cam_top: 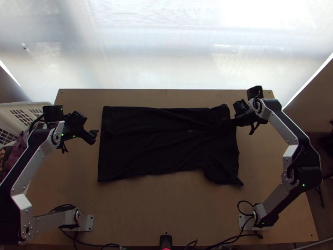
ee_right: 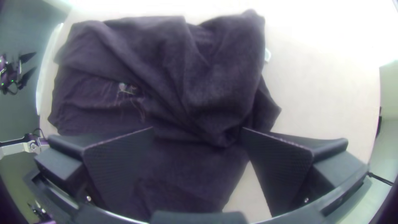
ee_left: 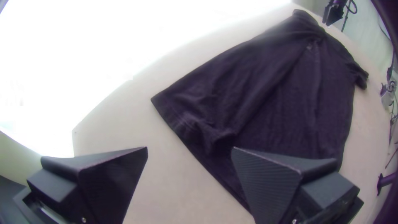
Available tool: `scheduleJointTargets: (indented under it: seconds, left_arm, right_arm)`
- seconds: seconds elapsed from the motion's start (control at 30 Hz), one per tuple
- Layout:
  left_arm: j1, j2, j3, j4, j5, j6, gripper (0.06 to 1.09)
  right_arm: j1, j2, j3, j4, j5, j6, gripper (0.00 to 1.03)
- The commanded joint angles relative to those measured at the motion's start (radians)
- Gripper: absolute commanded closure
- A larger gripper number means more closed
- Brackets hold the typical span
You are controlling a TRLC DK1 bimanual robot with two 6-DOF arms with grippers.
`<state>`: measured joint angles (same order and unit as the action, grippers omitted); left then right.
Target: Fold the t-shirt
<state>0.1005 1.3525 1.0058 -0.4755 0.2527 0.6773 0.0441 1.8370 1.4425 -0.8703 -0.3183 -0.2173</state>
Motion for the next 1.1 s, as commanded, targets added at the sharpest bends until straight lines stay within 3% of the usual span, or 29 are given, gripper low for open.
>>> scheduleJointTargets:
  seconds: [0.0,0.2,0.37,0.47,0.67,1.07]
  left_arm:
    - [-0.044,-0.127,0.02,-0.084,0.005,-0.008,0.11]
    - [-0.288,-0.325,-0.136,-0.192,-0.012,0.068,0.11]
    - [-0.443,-0.414,-0.257,-0.27,-0.092,0.186,0.11]
    - [-0.467,-0.417,-0.285,-0.273,-0.107,0.199,0.11]
    - [-0.559,-0.389,-0.349,-0.227,-0.168,0.196,0.11]
    - [-0.584,-0.329,-0.411,-0.198,-0.17,0.229,0.11]
  right_arm:
    - [0.025,-0.079,0.012,-0.018,-0.002,0.009,0.05]
    - [0.082,-0.268,-0.202,-0.059,0.015,-0.068,0.05]
    - [0.163,-0.438,-0.413,-0.067,0.122,-0.152,0.05]
    - [0.221,-0.49,-0.516,-0.067,0.18,-0.177,0.05]
    - [0.312,-0.524,-0.613,-0.058,0.194,-0.168,0.05]
    - [0.451,-0.536,-0.672,-0.042,0.202,-0.116,0.05]
